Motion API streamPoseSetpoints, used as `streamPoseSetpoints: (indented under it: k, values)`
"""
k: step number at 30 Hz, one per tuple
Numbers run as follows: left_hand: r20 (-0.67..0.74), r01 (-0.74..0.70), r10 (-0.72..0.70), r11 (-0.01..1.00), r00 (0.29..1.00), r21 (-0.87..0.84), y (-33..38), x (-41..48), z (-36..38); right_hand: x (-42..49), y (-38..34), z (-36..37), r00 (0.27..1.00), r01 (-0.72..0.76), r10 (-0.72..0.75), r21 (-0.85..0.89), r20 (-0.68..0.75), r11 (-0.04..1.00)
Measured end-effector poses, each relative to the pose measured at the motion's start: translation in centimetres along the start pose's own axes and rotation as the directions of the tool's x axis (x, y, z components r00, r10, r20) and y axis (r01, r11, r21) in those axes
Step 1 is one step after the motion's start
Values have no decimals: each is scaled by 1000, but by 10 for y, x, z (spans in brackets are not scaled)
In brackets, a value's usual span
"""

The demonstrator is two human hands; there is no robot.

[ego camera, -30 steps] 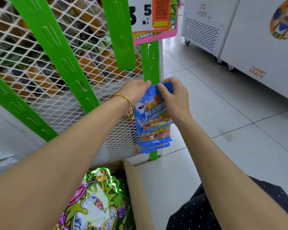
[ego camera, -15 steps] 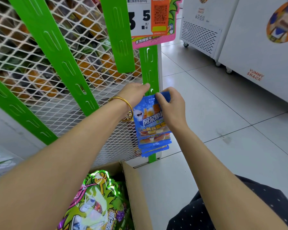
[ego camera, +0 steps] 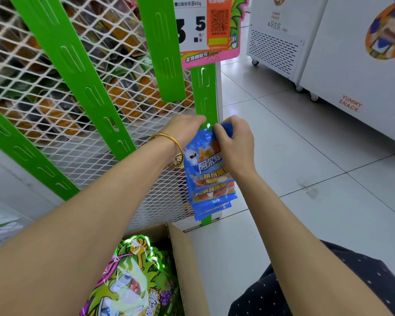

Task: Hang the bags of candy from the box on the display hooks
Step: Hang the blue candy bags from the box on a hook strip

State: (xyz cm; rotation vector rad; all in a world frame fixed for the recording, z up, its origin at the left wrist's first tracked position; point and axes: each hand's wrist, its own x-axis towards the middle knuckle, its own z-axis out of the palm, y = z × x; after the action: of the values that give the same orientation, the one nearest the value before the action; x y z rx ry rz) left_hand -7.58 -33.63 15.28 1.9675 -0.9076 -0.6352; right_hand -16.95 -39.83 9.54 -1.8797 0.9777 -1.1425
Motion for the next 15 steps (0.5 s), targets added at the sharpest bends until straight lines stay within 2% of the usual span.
streamPoseSetpoints:
  k: [3, 9, 15]
  values:
    - [16, -14, 13, 999, 1000, 36, -2, -1, -1, -3, 8, 2, 999, -33, 32, 43, 32, 998]
    - [33, -168, 165, 957, 986, 237, -21, -8, -5, -5, 18, 3, 994, -43, 34, 91, 102, 995]
    - [-41, -221, 247, 919, 968, 327, -34, -4, -3, -5, 23, 3, 994, -46, 42, 41, 97, 998]
